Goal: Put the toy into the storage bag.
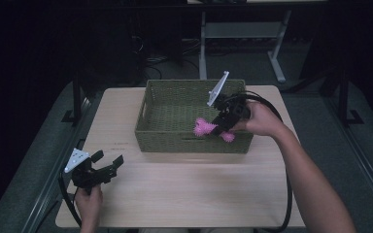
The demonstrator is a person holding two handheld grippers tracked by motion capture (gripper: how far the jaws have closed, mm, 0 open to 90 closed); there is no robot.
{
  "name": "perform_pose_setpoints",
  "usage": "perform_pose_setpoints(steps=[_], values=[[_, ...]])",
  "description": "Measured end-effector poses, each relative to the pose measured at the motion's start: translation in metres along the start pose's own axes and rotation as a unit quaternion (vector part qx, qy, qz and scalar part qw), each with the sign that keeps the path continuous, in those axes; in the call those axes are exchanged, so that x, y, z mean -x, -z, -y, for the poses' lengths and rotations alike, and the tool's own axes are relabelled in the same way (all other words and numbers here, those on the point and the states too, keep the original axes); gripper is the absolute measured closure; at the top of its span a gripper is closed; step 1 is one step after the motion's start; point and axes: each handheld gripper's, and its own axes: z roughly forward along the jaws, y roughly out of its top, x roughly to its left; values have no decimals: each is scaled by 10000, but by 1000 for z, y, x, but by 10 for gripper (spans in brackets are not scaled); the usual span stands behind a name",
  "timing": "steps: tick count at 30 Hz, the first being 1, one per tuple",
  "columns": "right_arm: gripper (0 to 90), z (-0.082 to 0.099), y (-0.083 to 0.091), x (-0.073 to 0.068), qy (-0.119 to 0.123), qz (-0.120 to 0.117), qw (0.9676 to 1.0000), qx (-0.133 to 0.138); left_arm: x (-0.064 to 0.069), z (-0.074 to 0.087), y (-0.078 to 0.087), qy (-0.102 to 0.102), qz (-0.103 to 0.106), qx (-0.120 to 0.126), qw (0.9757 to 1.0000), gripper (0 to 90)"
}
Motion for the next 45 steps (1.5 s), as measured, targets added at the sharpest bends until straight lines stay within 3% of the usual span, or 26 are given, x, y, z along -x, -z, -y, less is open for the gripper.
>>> perform_pose_setpoints(steps=[28,45], values=[[584,-10,-8,48,-244,11,9996,-132,0,0,-1,-28,12,-28,10000,128],[583,-4,-30,71,-453,-73,9986,-278,0,1,-1,-12,28,-29,10000,128]])
